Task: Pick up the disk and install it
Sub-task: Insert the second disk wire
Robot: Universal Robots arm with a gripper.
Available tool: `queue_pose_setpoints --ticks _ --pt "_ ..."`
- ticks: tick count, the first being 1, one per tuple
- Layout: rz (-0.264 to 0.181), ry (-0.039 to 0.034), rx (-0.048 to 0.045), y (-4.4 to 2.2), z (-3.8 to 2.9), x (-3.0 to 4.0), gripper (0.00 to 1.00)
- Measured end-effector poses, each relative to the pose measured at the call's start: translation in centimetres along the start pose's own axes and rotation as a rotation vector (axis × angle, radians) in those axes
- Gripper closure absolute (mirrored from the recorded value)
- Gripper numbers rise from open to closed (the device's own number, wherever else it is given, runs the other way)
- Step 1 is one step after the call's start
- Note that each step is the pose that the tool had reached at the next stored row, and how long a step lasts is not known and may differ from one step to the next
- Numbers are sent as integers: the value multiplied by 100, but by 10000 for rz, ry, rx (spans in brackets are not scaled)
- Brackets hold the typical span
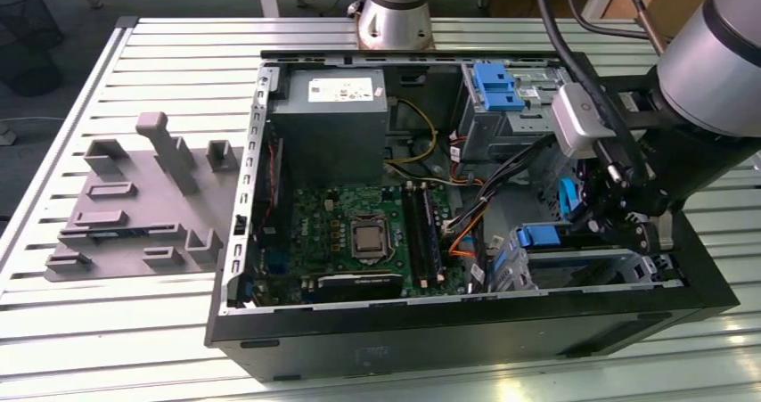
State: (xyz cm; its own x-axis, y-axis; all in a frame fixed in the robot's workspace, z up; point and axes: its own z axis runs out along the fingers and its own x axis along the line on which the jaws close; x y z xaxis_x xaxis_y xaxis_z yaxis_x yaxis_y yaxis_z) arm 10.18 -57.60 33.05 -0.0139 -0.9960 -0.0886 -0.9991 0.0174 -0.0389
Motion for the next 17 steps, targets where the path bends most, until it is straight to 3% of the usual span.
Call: queue_pose_setpoints --ticks 4,5,6,14,16,17 --pt "0 -6 0 0 5 2 83" --pt "0 -3 0 0 3 2 76" --pt "0 -1 0 0 -4 2 76" --pt "1 -2 -13 -6 -157 -12 76" --pt "1 -4 -13 -6 -156 -12 78" --pt "1 -4 -13 -6 -157 -12 84"
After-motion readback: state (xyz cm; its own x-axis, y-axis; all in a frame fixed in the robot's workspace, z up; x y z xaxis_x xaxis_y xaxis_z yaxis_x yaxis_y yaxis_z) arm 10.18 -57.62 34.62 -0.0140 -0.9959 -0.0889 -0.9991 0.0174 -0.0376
